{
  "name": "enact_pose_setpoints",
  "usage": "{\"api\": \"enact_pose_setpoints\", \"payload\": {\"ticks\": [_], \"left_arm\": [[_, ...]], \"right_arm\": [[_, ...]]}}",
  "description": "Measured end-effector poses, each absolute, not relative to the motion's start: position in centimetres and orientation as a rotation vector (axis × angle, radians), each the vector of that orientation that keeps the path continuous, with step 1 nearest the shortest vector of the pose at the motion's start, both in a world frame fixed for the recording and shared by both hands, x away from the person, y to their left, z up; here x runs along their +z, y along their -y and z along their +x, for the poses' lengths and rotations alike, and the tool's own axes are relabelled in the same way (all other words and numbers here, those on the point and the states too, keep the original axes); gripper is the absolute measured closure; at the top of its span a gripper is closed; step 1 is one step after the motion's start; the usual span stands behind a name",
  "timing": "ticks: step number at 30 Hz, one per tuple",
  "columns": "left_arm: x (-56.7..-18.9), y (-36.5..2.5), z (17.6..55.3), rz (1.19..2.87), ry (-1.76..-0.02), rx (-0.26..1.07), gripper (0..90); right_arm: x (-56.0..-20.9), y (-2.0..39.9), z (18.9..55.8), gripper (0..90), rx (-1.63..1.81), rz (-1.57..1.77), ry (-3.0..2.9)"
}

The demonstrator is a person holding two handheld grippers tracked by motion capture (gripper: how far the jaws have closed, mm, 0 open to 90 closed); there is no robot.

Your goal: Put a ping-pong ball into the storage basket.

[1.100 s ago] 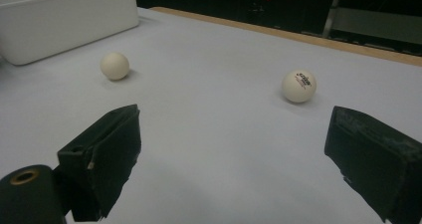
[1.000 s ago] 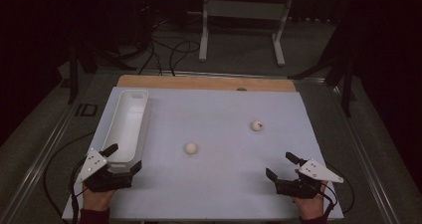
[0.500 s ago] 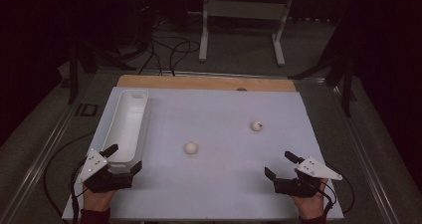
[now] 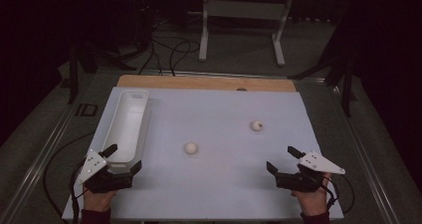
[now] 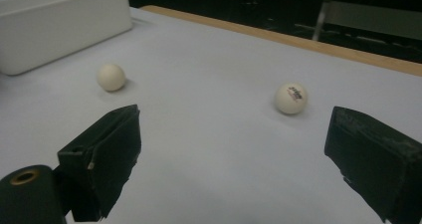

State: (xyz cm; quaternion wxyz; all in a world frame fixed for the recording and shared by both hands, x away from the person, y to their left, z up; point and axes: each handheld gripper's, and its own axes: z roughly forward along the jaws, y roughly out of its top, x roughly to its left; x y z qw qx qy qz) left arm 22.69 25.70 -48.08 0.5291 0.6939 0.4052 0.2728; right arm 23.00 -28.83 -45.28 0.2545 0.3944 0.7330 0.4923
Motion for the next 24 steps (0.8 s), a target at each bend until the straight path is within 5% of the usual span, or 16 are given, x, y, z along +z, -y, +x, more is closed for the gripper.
{"api": "enact_pose_setpoints", "payload": {"ticks": [24], "left_arm": [[-48.1, -25.7, 22.7, 1.654, -0.966, 0.650, 0.0]], "right_arm": [[-43.4, 27.0, 25.3, 7.5, 1.284, 1.065, -2.049]]}}
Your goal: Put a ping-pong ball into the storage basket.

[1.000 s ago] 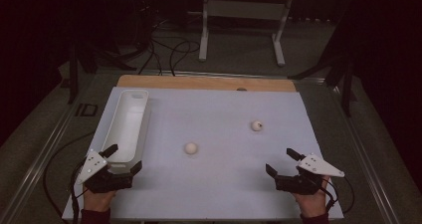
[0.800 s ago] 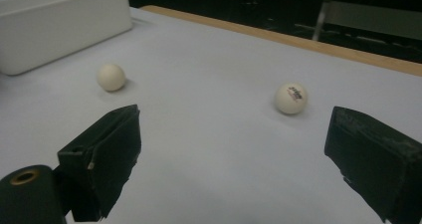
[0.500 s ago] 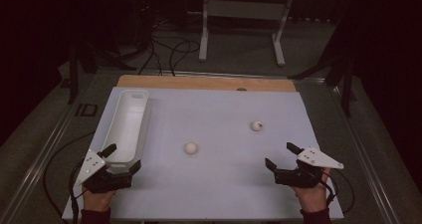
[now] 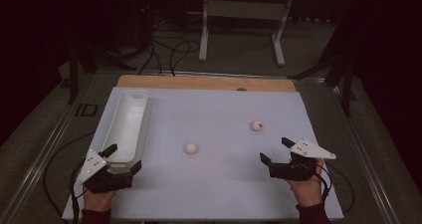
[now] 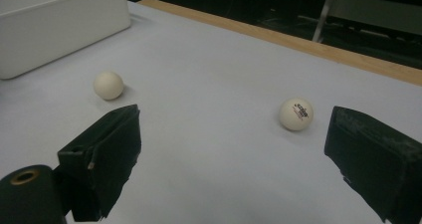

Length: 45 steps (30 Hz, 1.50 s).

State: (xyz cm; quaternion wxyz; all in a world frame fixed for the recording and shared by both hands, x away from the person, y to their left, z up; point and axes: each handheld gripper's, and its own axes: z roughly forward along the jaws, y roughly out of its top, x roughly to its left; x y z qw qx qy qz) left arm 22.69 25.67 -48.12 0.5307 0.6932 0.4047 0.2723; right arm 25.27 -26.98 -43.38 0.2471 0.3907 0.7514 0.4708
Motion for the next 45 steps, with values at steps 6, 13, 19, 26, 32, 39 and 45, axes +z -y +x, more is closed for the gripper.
{"api": "enact_pose_setpoints", "payload": {"ticks": [6, 13, 19, 26, 32, 39, 45], "left_arm": [[-48.1, -25.6, 22.7, 1.657, -0.965, 0.648, 0.0], [-48.1, -25.6, 22.7, 1.658, -0.965, 0.646, 0.0], [-48.2, -25.5, 22.7, 1.661, -0.963, 0.647, 0.0], [-48.2, -25.5, 22.8, 1.662, -0.962, 0.644, 0.0], [-48.2, -25.4, 22.8, 1.669, -0.958, 0.644, 0.0], [-48.2, -25.4, 22.8, 1.667, -0.958, 0.644, 0.0], [-48.2, -25.4, 22.8, 1.667, -0.958, 0.645, 0.0]], "right_arm": [[-43.2, 26.6, 25.6, 7.6, 1.259, 1.064, -2.068], [-42.8, 26.3, 26.0, 7.5, 1.247, 1.065, -2.075], [-42.6, 26.1, 26.3, 7.6, 1.235, 1.064, -2.073], [-42.5, 25.7, 26.9, 7.7, 1.219, 1.073, -2.060], [-42.7, 25.6, 27.5, 7.6, 1.208, 1.084, -2.059], [-42.5, 25.6, 28.2, 7.5, 1.199, 1.121, -2.045], [-42.2, 25.4, 28.7, 7.5, 1.198, 1.117, -2.040]]}}
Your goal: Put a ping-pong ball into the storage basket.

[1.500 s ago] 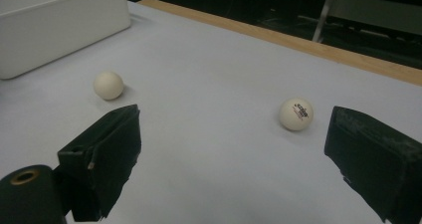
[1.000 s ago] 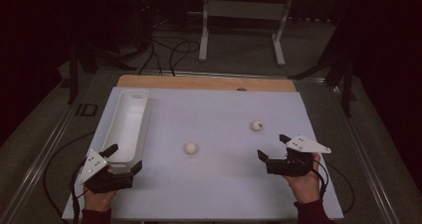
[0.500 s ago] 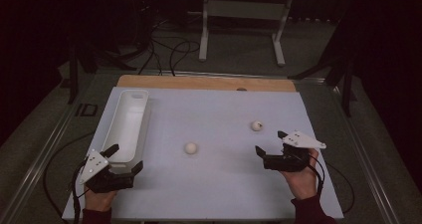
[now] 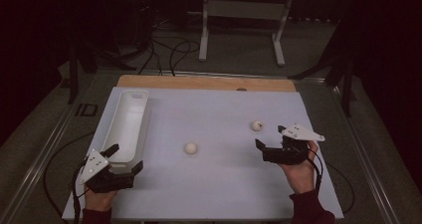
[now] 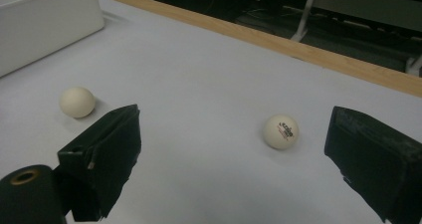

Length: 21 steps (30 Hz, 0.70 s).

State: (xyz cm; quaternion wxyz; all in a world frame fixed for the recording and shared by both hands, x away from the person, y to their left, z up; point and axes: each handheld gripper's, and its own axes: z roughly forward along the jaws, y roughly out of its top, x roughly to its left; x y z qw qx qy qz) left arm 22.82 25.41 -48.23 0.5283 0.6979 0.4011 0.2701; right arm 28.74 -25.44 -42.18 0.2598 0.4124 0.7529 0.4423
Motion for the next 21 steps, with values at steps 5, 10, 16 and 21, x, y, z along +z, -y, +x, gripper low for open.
{"api": "enact_pose_setpoints", "payload": {"ticks": [5, 10, 16, 21], "left_arm": [[-48.2, -25.4, 22.8, 1.667, -0.957, 0.646, 0.0], [-48.2, -25.4, 22.8, 1.667, -0.957, 0.645, 0.0], [-48.2, -25.4, 22.8, 1.667, -0.957, 0.645, 0.0], [-48.2, -25.5, 22.8, 1.667, -0.957, 0.646, 0.0]], "right_arm": [[-42.3, 25.5, 29.2, 7.6, 1.179, 1.122, -2.050], [-42.1, 25.4, 29.8, 7.6, 1.169, 1.128, -2.055], [-41.9, 25.2, 30.6, 7.6, 1.166, 1.133, -2.053], [-42.0, 25.1, 31.2, 7.5, 1.165, 1.148, -2.056]]}}
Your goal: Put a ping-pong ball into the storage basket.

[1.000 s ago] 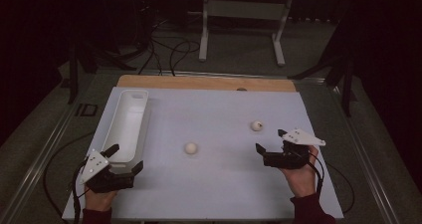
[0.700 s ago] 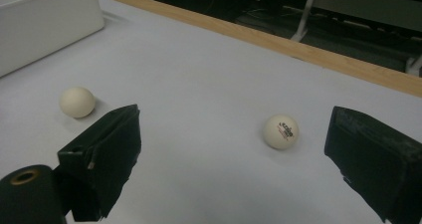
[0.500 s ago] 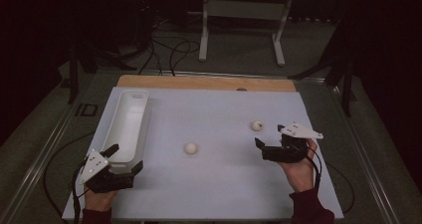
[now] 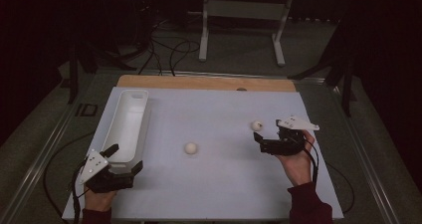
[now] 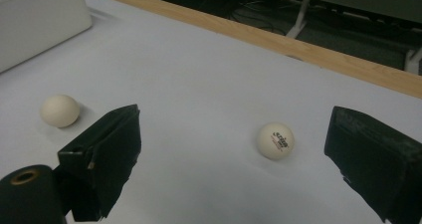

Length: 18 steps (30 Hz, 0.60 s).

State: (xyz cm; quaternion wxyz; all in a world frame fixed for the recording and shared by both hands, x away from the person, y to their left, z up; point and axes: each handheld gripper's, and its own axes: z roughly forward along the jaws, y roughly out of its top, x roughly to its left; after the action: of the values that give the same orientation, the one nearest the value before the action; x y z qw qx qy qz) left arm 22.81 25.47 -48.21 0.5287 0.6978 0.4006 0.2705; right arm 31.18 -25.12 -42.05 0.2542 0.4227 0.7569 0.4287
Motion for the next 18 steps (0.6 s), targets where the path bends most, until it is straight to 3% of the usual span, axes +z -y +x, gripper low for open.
{"api": "enact_pose_setpoints", "payload": {"ticks": [18], "left_arm": [[-48.2, -25.5, 22.8, 1.665, -0.957, 0.643, 0.0]], "right_arm": [[-42.0, 24.6, 33.3, 7.7, 1.094, 1.176, -2.098]]}}
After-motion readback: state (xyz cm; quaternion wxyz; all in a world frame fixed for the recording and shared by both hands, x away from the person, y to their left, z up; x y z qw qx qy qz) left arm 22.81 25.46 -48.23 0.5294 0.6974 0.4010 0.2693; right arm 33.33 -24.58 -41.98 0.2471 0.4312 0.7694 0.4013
